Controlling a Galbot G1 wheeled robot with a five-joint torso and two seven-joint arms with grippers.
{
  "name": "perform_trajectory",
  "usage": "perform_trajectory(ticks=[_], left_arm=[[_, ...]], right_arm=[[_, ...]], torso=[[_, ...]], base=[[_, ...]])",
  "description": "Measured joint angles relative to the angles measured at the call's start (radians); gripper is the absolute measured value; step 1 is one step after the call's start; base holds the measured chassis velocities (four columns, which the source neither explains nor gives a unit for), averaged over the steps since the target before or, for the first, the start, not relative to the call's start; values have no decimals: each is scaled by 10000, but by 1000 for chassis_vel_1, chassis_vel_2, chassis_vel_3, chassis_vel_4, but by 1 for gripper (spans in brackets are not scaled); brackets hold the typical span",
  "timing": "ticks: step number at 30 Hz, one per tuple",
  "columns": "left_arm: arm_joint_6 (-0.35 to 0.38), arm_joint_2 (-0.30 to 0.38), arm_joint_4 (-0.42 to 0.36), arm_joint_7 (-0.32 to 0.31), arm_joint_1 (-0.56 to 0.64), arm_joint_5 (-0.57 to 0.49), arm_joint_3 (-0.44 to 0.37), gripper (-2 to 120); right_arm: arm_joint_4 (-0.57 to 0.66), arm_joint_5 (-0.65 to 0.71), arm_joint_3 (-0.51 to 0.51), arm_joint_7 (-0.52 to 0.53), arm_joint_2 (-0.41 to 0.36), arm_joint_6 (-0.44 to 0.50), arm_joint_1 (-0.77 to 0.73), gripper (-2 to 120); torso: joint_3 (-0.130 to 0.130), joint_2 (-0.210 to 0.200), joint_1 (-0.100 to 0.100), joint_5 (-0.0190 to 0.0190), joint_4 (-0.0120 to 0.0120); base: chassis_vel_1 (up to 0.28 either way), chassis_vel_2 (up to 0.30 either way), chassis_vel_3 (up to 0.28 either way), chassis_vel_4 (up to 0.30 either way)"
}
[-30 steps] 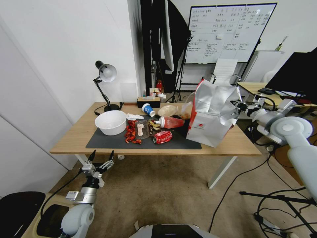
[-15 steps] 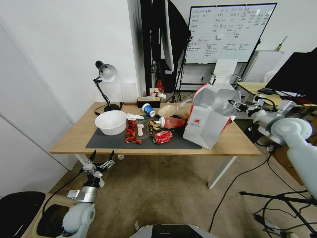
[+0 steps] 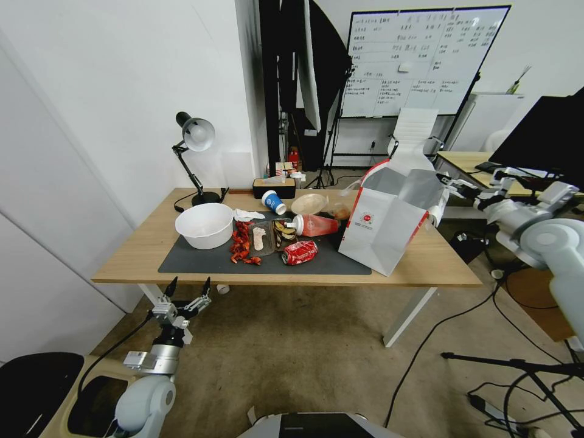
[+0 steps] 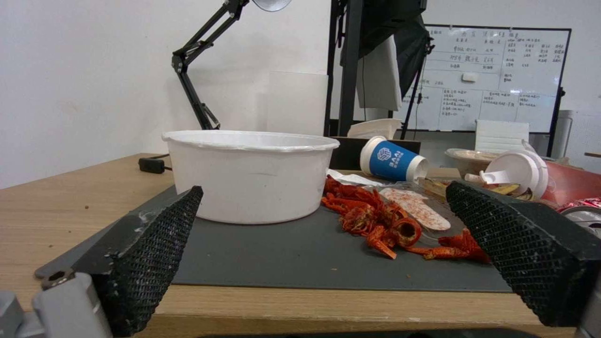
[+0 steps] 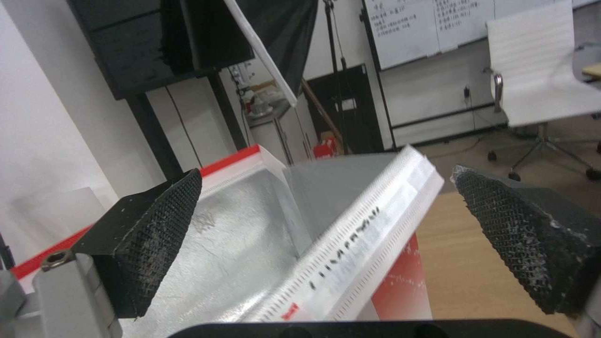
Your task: Pick up the food delivery bag from the floor and place it on the table.
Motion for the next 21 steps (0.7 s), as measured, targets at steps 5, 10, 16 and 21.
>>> perform_trajectory(ticks=[5,10,16,21], left_arm=[[-91,-30,-33,-9,20,-25,-32,100],[-213,-22,-38,-39,41,-263,-84,100],[-237,13,-32,-213,5,-421,-81,100],[-237,4,-32,-247,-28,-487,-25,100]], right_arm=[[680,-521,623,177,141,406,-528,100],[2366,-1195,2236,776,847,334,-1851,100],[4037,-1433,3495,1329,1705,-274,-2853,100],[5117,-2046,3774,1689,2575,-713,-3722,100]], torso=[[1,-1,1,-1,6],[0,0,0,1,-4],[0,0,-1,-4,1],[0,0,0,4,1]], base=[[0,0,0,0],[0,0,0,0],[0,0,0,0],[0,0,0,0]])
